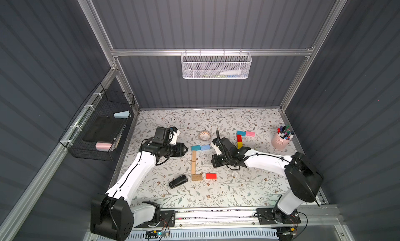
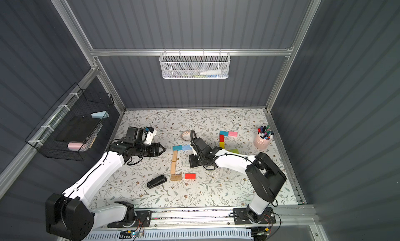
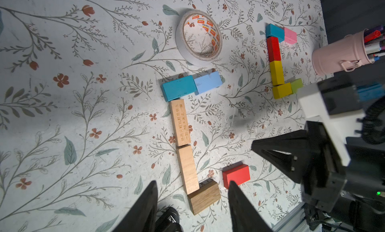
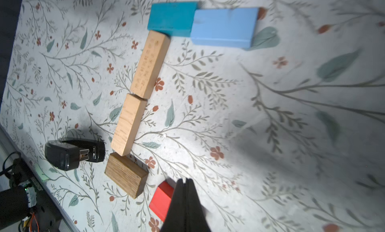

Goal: Assemble the letter c with building blocks
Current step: Assemble the building block at the center of the board.

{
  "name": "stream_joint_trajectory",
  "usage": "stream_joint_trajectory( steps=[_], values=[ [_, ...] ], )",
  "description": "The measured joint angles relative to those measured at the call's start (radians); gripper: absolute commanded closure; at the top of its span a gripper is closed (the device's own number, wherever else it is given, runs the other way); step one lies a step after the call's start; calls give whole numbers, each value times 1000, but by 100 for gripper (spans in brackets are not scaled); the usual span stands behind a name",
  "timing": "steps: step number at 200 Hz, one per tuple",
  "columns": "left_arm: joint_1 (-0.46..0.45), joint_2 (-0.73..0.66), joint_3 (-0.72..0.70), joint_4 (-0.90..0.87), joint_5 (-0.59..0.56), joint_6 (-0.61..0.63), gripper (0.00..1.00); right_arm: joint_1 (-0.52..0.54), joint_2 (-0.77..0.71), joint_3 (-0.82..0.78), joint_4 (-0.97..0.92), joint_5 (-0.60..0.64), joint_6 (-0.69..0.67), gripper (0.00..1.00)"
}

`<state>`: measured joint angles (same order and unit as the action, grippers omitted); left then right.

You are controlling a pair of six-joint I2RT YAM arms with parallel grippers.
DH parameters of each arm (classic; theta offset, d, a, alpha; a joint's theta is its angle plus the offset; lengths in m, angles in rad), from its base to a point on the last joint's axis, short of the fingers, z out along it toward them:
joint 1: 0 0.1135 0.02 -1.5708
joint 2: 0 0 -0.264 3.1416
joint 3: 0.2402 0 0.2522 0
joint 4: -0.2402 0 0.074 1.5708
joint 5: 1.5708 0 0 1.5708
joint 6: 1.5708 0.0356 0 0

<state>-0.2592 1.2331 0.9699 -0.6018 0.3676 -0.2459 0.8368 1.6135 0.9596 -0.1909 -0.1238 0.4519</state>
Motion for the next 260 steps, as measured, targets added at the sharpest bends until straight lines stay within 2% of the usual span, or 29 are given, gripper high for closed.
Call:
stream_joint_trajectory(
  steps=[39,97,153,260],
  values=[
    [0,0,0,0,4,0,47,-20,-132,-134,-17,49,79,100],
    [0,0,0,0,11,0,47,-12,-179,-290,-20,-59,126,100],
    [0,0,0,0,16,0,47,-9,-121,-294,32,-164,125,100],
    [0,0,0,0,16,0,47,-9,-31,-273,122,-201,132,100]
  ],
)
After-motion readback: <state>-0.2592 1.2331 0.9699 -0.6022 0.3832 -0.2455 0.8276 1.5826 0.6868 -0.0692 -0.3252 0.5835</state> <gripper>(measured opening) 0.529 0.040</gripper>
